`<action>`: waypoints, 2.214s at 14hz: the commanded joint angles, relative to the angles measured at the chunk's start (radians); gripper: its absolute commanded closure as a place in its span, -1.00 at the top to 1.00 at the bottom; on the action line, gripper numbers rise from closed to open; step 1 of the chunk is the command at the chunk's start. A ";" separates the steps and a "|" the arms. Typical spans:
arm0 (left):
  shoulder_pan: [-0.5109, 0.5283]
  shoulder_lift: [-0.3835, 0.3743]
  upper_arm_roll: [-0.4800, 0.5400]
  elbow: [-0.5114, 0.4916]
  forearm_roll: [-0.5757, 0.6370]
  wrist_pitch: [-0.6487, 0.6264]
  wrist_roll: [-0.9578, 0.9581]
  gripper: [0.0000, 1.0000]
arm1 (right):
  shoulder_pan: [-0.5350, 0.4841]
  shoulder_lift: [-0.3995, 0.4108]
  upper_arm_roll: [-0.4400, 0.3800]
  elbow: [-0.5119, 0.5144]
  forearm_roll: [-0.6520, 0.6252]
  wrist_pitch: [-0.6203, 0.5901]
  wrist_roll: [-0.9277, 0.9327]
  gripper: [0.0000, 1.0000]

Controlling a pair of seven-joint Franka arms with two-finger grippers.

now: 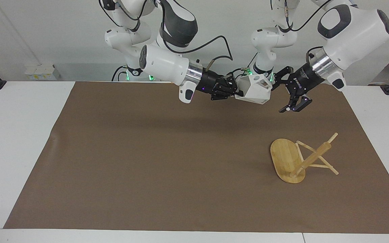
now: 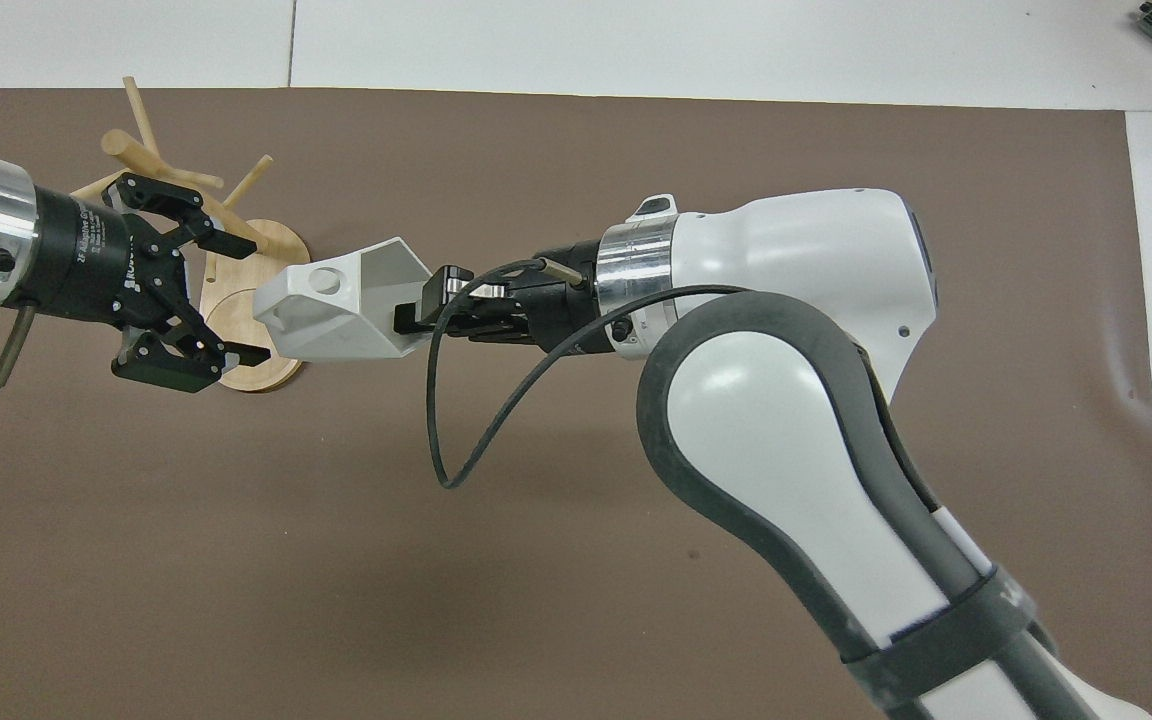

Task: Hang cup on rack
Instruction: 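Hold the cup near the rack while the left gripper reaches the cup, then close the left gripper on the cup held by the right gripper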

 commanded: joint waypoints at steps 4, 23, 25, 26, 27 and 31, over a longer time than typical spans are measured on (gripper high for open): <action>-0.050 -0.012 0.000 -0.019 -0.044 -0.017 -0.020 1.00 | 0.009 -0.009 0.001 -0.012 0.025 0.029 0.014 -1.00; -0.062 -0.036 0.001 -0.013 -0.053 -0.015 0.000 -1.00 | 0.009 -0.009 0.001 -0.011 0.023 0.029 0.014 -1.00; -0.059 -0.038 0.006 -0.013 -0.052 -0.009 -0.006 -1.00 | 0.009 -0.009 0.001 -0.011 0.022 0.029 0.023 -1.00; -0.059 -0.041 0.006 -0.015 -0.050 -0.006 -0.009 -1.00 | 0.009 -0.009 0.002 -0.011 0.023 0.029 0.026 -1.00; -0.057 -0.043 0.007 -0.019 -0.049 0.001 -0.009 -1.00 | 0.009 -0.009 0.001 -0.009 0.023 0.029 0.028 -1.00; -0.039 -0.041 0.007 -0.023 -0.043 0.052 -0.047 -1.00 | 0.015 -0.009 0.001 -0.006 0.015 0.031 0.081 -0.84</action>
